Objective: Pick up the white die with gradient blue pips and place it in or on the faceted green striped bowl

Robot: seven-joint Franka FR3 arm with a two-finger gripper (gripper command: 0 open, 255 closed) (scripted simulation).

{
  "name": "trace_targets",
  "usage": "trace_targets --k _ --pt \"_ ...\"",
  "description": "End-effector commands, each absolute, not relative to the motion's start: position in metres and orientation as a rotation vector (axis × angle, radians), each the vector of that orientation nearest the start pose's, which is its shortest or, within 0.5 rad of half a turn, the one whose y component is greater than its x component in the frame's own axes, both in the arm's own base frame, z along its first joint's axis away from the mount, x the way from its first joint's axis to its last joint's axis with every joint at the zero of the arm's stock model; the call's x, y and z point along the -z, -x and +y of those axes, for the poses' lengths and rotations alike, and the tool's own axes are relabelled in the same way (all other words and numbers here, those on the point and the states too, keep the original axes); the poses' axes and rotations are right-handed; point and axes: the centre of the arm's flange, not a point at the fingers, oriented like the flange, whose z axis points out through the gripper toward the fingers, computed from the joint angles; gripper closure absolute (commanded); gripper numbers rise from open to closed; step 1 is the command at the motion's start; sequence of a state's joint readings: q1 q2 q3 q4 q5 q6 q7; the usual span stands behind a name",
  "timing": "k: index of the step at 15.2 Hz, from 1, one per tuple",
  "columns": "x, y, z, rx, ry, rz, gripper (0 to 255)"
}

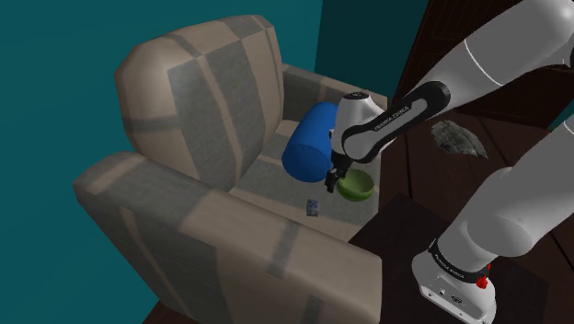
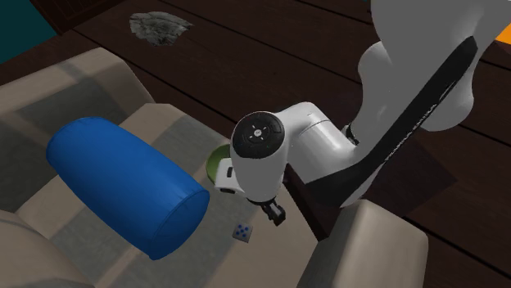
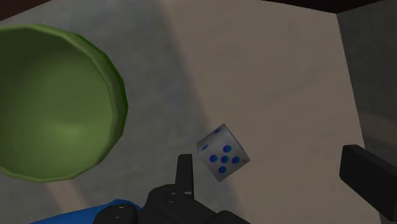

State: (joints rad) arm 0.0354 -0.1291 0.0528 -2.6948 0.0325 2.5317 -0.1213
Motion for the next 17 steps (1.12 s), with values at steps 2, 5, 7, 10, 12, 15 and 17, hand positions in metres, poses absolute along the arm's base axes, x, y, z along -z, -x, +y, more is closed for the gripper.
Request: trace_targets --k 2,5,7,10,12,15,17 --pt "-0.235 -0.420 0.041 -0.035 3.116 -0.317 0" --pt "-0.200 -0.435 0.043 -0.022 3.117 -0.348 0" --pt "-0.176 -0.446 0.045 -0.014 3.117 -0.369 0" --pt "-0.141 -0.462 0.049 0.000 3.117 -0.401 0" --pt "-0.128 -0.468 0.050 0.004 3.116 -0.412 0" --pt "-0.113 -0.468 0.050 0.004 3.116 -0.412 0" --pt "-0.102 -0.468 0.050 0.004 3.116 -0.412 0"
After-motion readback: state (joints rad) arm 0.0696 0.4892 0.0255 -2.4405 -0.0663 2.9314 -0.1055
